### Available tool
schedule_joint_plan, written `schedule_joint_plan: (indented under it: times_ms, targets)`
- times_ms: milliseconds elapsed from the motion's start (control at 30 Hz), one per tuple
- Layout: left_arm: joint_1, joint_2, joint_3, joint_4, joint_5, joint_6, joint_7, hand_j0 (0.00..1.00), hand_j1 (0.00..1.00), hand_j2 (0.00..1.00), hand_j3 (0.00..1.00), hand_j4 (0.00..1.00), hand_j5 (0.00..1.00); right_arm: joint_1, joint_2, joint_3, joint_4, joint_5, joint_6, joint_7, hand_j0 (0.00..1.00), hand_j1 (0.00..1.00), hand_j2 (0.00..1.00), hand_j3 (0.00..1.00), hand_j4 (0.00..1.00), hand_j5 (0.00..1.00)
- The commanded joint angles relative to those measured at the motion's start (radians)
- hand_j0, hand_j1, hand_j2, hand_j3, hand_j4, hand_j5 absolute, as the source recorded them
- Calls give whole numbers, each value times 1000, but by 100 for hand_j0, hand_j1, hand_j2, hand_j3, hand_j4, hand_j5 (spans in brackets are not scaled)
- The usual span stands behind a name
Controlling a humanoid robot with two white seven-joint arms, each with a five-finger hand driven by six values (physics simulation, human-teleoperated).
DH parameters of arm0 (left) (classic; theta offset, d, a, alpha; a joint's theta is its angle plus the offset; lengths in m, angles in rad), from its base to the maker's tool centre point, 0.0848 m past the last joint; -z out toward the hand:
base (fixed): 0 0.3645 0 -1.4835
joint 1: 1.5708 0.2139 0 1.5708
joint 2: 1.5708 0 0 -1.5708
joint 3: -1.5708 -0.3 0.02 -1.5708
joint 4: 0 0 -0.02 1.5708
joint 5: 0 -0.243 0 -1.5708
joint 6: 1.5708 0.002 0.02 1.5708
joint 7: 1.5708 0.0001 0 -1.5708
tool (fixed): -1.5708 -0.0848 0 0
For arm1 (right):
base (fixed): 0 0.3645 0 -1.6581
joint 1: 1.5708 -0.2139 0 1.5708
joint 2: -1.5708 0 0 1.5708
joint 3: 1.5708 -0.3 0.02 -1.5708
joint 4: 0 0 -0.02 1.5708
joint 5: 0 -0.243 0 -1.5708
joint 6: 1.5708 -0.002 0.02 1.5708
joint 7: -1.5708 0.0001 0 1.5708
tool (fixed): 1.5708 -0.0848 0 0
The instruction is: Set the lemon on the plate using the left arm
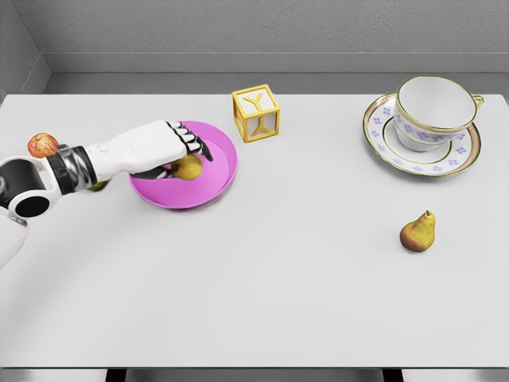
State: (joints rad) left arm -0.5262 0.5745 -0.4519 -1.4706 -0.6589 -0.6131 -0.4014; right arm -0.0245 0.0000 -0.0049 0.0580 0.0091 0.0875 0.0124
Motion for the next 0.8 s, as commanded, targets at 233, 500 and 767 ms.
schedule_joint_plan:
  times_ms: [233,500,767]
  targets:
    - [-5,1,1,3,7,2,1,86,86,86,86,86,86,2,0,0,0,0,0,0,100,100,100,100,100,100]
    - [49,248,1,-197,234,2,6,100,100,100,100,100,100,2,0,0,0,0,0,0,100,100,100,100,100,100]
    - [144,469,44,-162,297,2,12,100,100,100,100,100,100,0,0,0,0,0,0,0,100,100,100,100,100,100]
